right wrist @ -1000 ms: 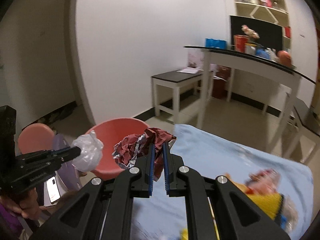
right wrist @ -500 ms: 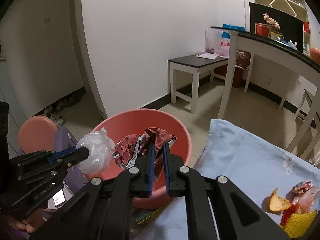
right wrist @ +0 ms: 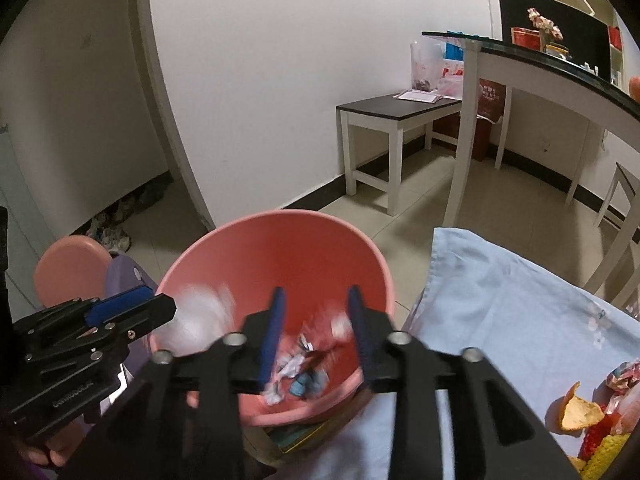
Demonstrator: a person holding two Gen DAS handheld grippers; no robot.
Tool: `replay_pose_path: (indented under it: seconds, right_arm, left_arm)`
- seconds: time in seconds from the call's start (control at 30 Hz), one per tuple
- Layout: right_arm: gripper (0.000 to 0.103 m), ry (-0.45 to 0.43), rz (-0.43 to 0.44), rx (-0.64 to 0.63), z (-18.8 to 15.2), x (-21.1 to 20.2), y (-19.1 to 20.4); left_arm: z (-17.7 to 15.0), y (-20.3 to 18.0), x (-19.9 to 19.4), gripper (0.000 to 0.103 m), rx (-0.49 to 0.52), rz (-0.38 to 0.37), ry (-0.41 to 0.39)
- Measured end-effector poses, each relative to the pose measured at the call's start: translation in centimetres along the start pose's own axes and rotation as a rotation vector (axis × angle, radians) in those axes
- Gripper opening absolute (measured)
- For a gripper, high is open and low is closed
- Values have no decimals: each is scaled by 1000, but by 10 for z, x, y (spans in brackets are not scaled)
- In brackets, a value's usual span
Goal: Collect trash
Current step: 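Carry both items to the pink bucket and open both tools to drop them, then return to the table and grasp the yellow plastic bag with the left tool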
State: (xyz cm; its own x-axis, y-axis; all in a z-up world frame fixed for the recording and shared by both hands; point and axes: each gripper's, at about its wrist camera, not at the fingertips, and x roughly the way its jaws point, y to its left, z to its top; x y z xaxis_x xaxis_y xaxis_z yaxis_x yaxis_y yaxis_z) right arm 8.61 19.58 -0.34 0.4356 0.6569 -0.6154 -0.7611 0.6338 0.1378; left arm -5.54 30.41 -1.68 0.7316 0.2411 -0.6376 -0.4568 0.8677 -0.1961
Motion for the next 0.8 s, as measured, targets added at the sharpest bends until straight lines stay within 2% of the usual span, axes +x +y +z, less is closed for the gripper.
replay_pose_path:
  seconds: [0.23, 0.5, 0.8]
  right_arm:
    - [41, -3, 0, 29, 1, -9, -10]
    - [47, -16, -17, 89, -3, -39, -32]
    - [48, -5, -85, 108, -16, -70, -48]
  left_arm:
    - [5, -6, -3, 35, -3, -1, 1]
    - [7, -25, -12, 35, 10, -5, -10]
    - [3, -52, -20, 35, 56, -9, -6]
